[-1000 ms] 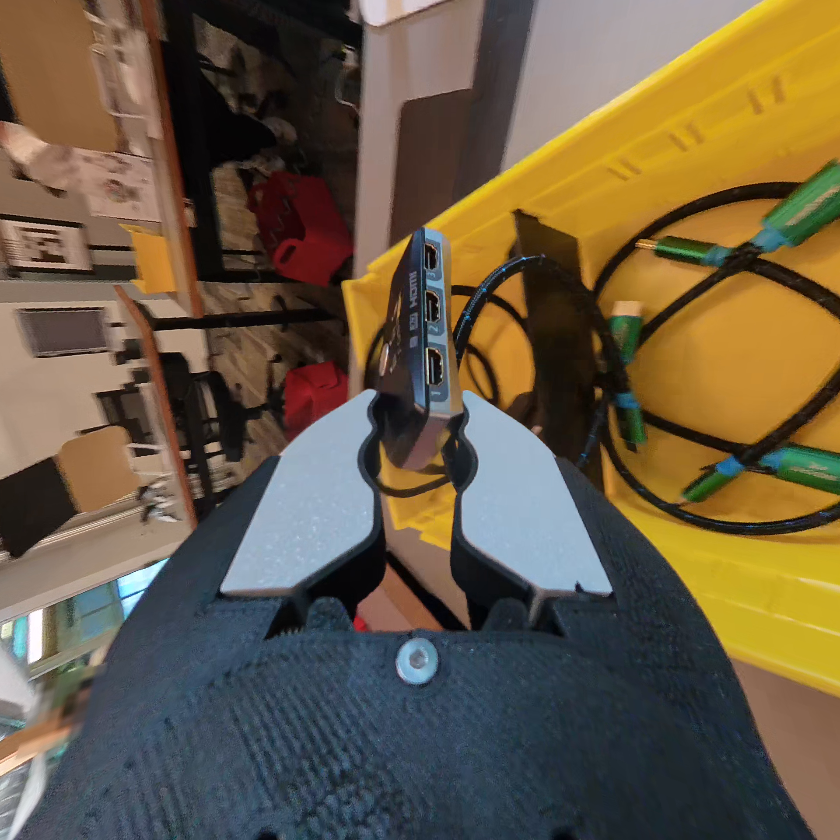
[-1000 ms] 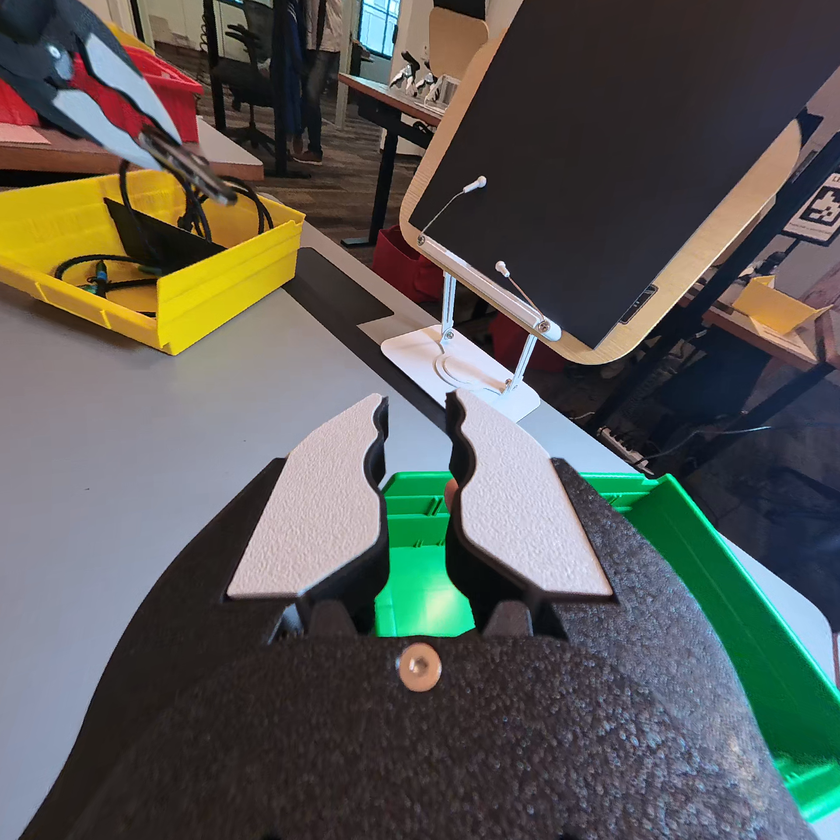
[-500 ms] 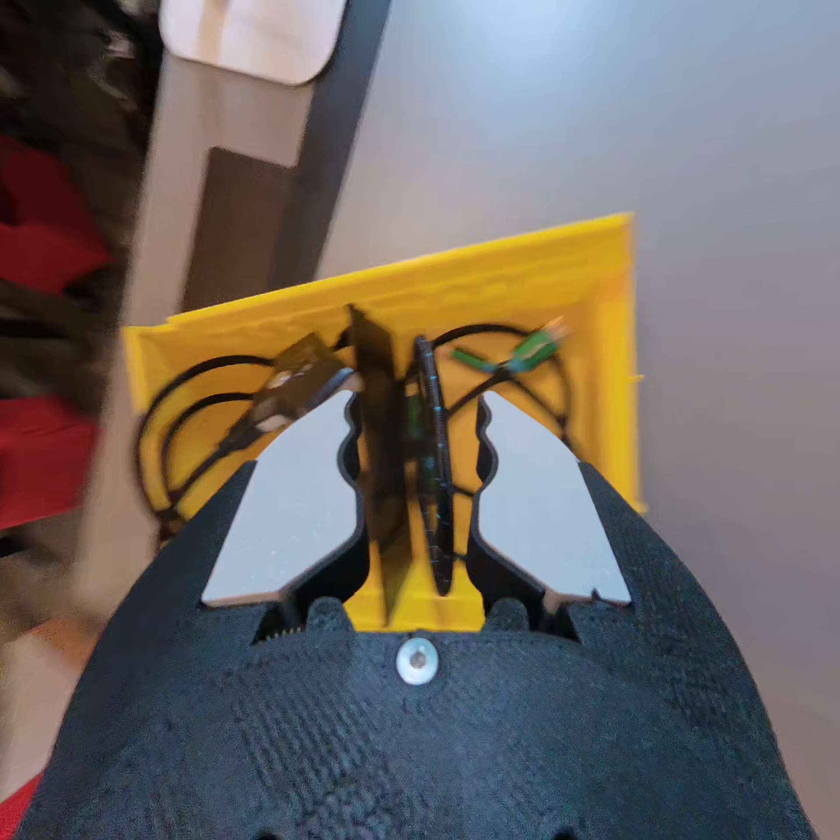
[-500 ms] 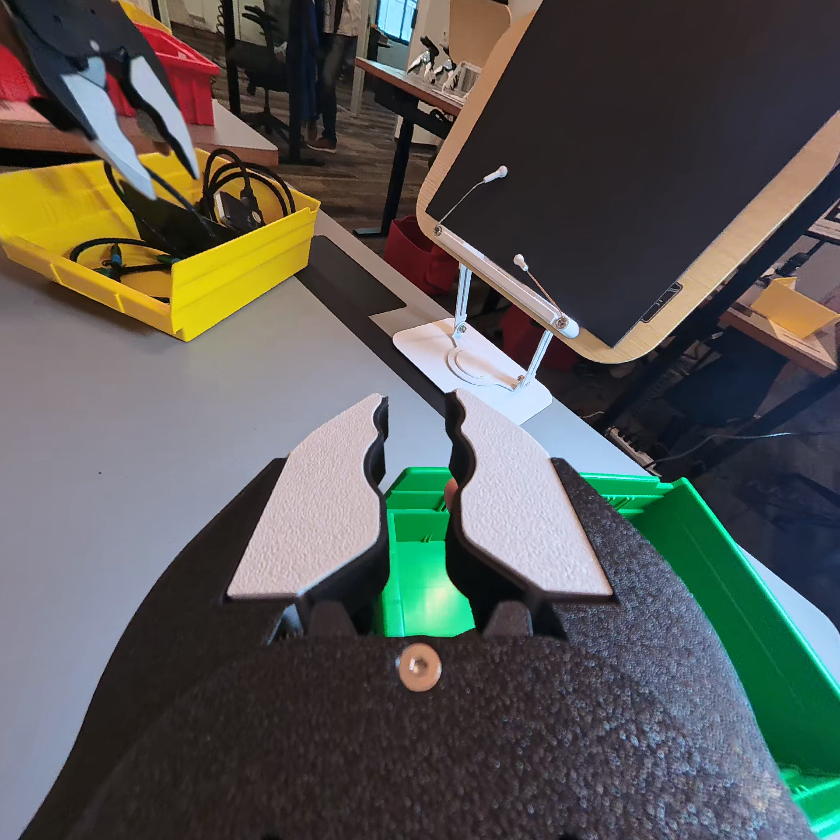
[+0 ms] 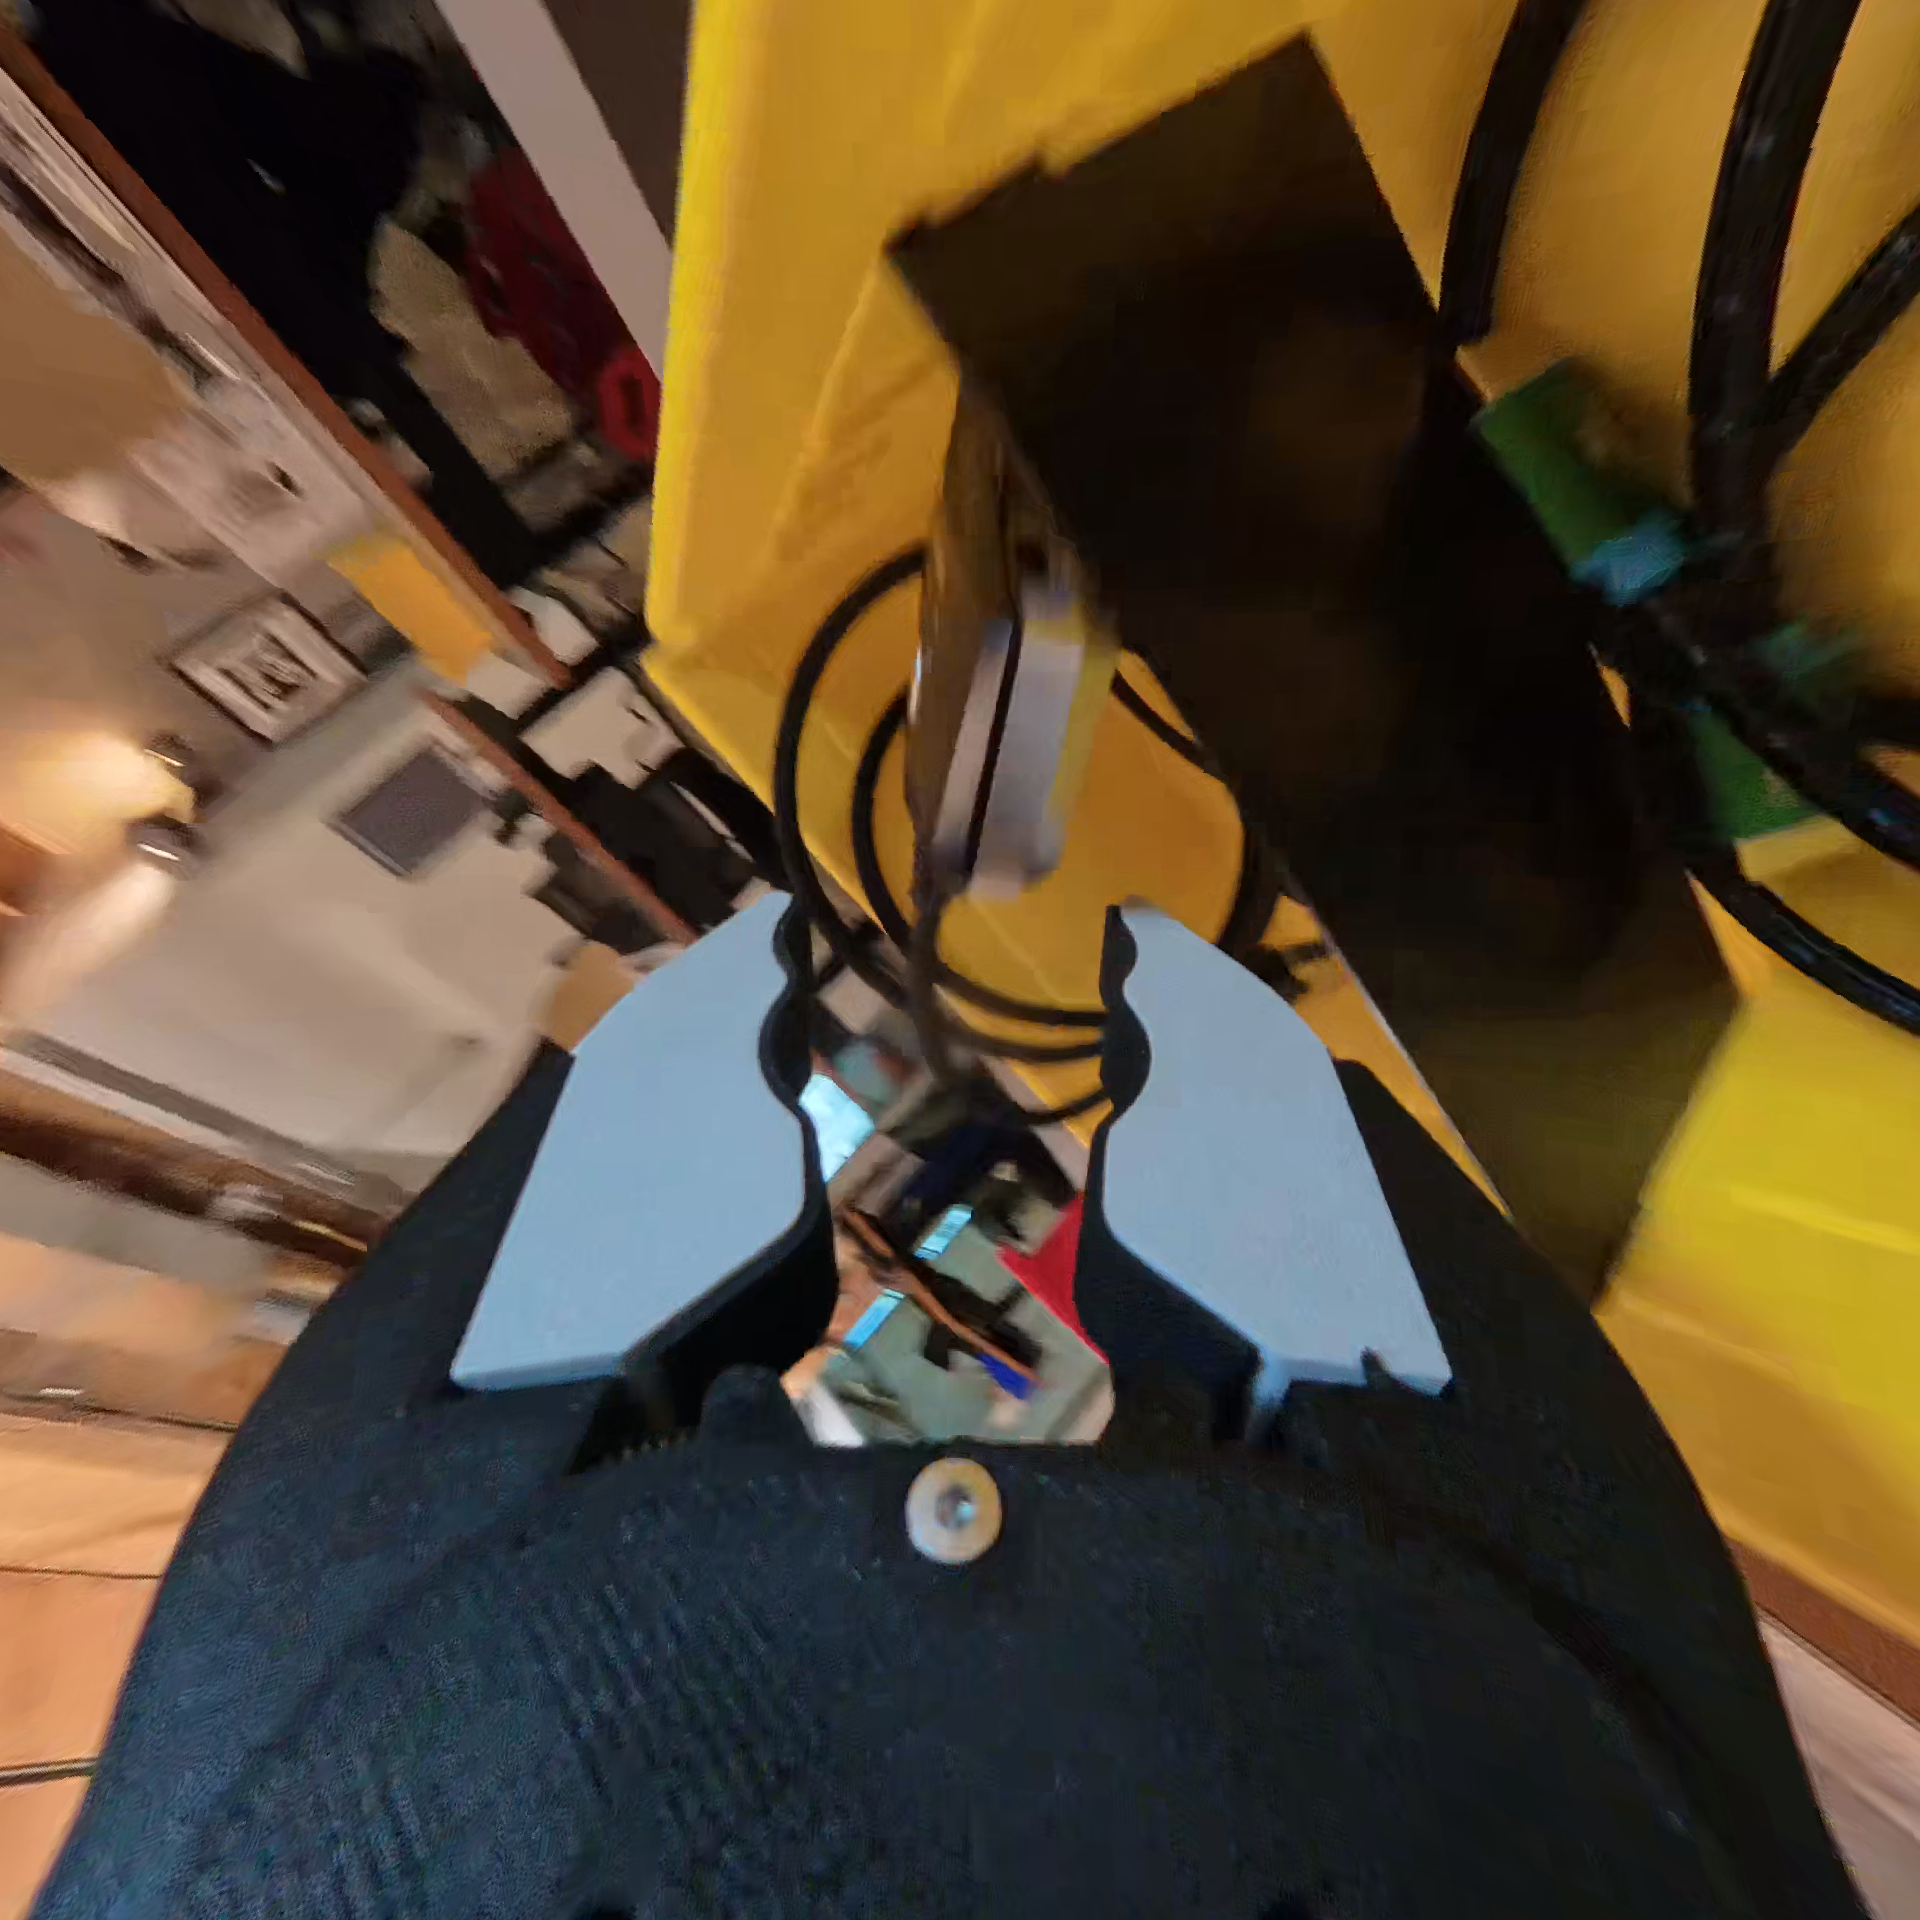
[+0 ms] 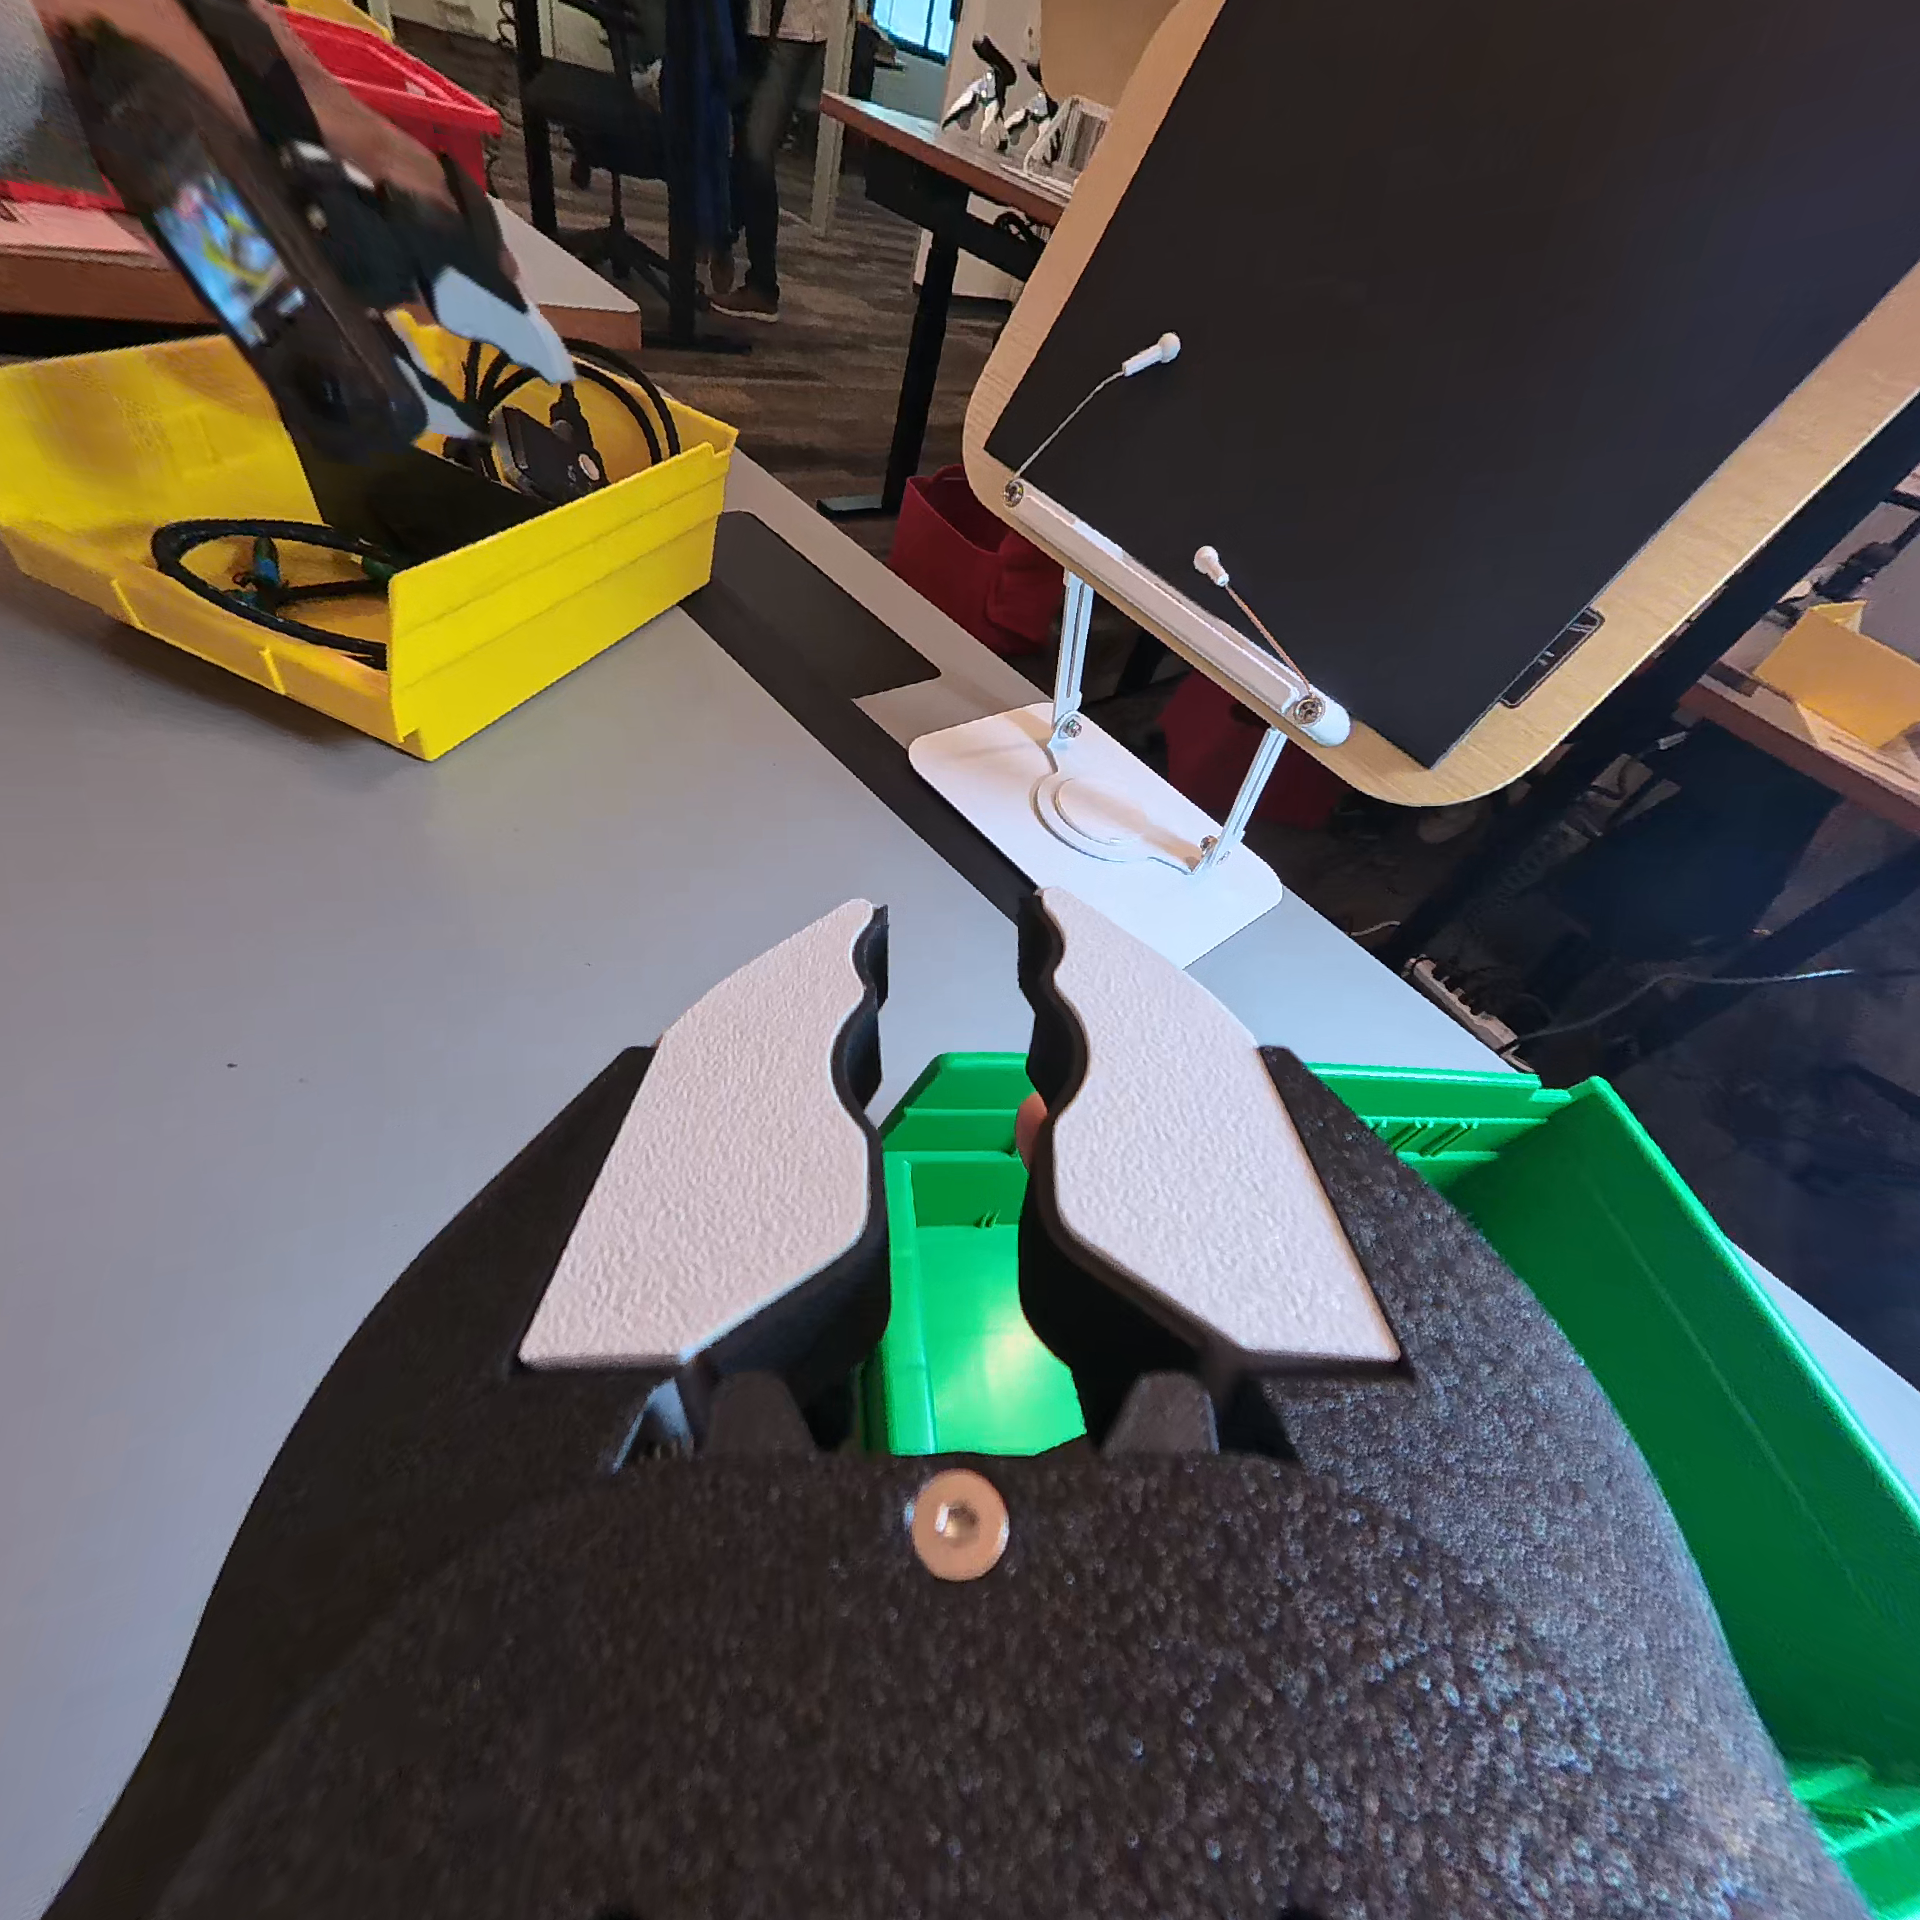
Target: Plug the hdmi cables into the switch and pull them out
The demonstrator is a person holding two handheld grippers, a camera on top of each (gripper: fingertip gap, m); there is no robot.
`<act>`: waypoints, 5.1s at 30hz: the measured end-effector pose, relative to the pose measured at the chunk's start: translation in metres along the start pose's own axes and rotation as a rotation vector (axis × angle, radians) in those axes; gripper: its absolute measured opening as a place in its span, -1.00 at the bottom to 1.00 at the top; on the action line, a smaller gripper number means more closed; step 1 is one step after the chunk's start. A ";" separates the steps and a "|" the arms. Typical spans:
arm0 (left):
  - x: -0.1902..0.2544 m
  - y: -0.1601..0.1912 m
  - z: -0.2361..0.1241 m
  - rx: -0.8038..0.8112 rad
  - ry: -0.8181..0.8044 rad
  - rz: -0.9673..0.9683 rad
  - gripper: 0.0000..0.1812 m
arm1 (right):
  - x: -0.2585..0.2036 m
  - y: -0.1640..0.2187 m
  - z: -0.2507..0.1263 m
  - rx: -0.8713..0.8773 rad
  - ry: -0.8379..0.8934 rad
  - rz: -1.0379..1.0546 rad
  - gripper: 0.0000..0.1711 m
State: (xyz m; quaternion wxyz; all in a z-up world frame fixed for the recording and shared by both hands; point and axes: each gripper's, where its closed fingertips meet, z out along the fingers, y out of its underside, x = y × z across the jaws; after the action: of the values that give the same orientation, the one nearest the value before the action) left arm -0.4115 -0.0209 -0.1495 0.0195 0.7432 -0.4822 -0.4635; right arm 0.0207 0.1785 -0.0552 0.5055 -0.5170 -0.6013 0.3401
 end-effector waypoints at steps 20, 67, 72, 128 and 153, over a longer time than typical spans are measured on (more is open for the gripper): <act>-0.174 0.045 -0.262 0.775 -0.576 -0.761 -0.76 | -0.010 -0.026 -0.001 0.106 0.011 -0.020 -0.73; -0.032 -0.276 -0.353 1.468 -0.067 -0.315 -0.70 | -0.173 -0.019 -0.011 -0.160 -0.448 -0.499 -0.76; -0.046 -0.241 -0.388 1.713 -0.122 -0.394 -0.74 | -0.167 -0.071 -0.040 0.211 -0.543 -0.347 -0.71; -0.072 -0.260 -0.321 1.082 -0.614 -0.268 -0.74 | -0.164 -0.068 -0.010 0.009 0.064 -1.080 -0.60; 0.026 -0.080 -0.153 0.839 0.387 -1.013 -0.68 | -0.084 -0.095 -0.042 0.198 0.212 -0.784 -0.73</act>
State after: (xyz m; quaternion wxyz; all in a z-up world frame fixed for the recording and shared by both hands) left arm -0.2443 -0.0616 -0.1176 -0.4034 0.8912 -0.2014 -0.0484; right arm 0.0306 0.0707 0.0221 0.7029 -0.2300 -0.6618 0.1229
